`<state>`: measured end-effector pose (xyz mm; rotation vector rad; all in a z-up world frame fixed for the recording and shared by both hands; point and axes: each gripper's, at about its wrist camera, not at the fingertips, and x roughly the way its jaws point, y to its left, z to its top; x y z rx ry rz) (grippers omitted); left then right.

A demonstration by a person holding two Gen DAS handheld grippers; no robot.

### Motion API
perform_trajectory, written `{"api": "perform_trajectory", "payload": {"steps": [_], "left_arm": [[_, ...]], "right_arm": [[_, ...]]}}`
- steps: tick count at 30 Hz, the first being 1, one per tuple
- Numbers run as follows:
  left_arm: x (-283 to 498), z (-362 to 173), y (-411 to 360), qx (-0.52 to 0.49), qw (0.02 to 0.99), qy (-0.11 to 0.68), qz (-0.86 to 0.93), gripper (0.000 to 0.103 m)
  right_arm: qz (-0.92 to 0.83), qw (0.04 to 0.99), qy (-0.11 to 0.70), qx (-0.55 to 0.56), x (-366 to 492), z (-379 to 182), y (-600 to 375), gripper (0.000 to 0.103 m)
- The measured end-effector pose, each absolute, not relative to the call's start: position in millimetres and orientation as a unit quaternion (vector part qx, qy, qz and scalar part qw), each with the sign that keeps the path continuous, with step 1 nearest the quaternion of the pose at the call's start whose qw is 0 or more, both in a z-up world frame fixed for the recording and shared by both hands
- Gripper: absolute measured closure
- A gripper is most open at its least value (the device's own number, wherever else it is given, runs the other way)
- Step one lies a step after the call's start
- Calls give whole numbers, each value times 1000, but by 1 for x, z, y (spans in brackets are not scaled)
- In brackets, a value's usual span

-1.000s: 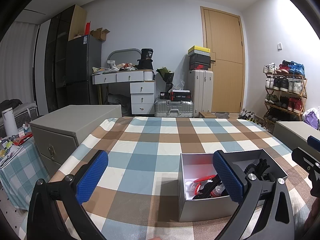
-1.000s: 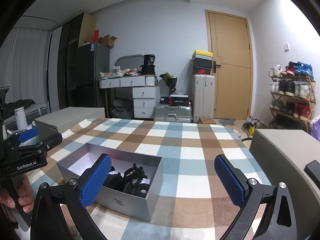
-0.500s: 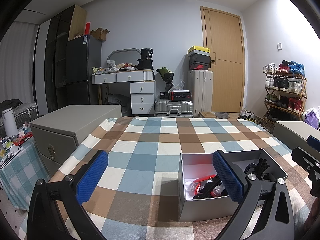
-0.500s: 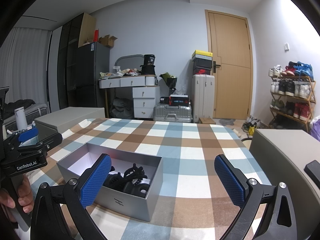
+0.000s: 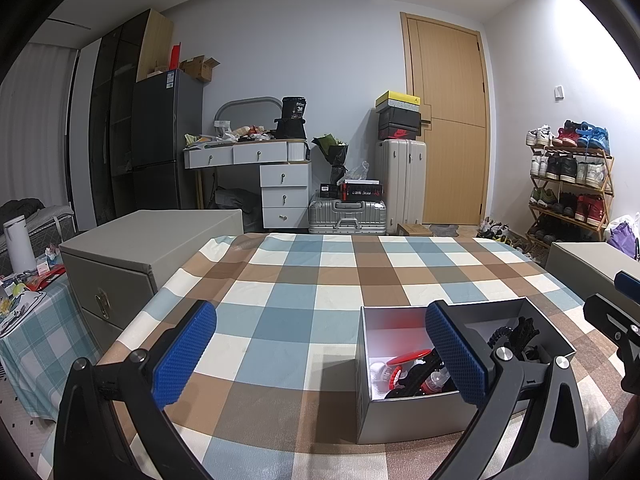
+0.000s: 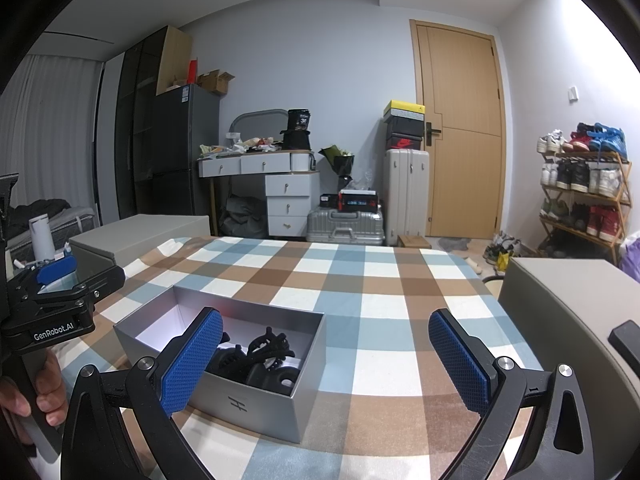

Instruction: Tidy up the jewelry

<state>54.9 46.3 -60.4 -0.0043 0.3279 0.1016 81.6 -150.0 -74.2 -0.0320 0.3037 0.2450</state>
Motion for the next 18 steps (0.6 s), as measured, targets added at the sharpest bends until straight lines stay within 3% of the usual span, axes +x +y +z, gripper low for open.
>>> {"api": "perform_trajectory", "payload": {"steps": [18], "left_arm": [[58,-63,46,0,985,165,48,1]], "right_arm": [[126,980,152,-17,82,-74,-149,0]]}}
